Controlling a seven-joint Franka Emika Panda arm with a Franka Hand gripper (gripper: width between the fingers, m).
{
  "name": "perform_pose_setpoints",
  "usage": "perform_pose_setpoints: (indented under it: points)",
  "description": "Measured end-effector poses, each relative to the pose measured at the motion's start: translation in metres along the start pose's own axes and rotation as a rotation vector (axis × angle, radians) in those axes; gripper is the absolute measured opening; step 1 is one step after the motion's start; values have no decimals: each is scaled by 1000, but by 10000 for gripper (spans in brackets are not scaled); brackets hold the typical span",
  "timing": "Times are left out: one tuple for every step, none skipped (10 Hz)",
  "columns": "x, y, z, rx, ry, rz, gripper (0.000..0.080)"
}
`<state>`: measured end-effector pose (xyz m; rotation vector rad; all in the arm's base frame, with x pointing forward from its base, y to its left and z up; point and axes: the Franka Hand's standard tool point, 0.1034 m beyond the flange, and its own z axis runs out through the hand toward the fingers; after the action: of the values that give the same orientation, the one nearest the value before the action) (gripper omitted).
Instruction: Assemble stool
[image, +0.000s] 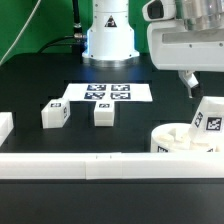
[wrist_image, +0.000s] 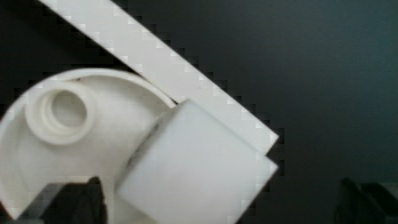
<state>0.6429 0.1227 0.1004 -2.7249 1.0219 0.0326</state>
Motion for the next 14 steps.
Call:
perform_pose_setpoints:
  points:
    - [0, -1, -1, 0, 1, -124, 649]
    - [-1, -2, -1, 3, 5, -277, 649]
    - [-2, -2, 0, 6, 2, -390, 649]
    - [1, 0, 0, 6, 3, -422, 649]
    - [1, 1, 0, 5, 4, -470, 649]
    - [2, 1, 1, 4, 4, -559, 649]
    - [2, 2, 1, 4, 4, -629, 649]
    - [3, 2, 1, -15, 14, -772, 649]
    - [3, 1, 2, -45, 38, -950, 649]
    - [-1, -2, 3, -67, 39, -1050, 649]
    - [-4, -4, 4, -94, 37, -1210, 649]
    - [-6, -6, 4, -118, 36, -1336, 649]
    - [-5, -6, 4, -119, 47, -1378, 649]
    - [-3, -4, 4, -124, 40, -1483, 649]
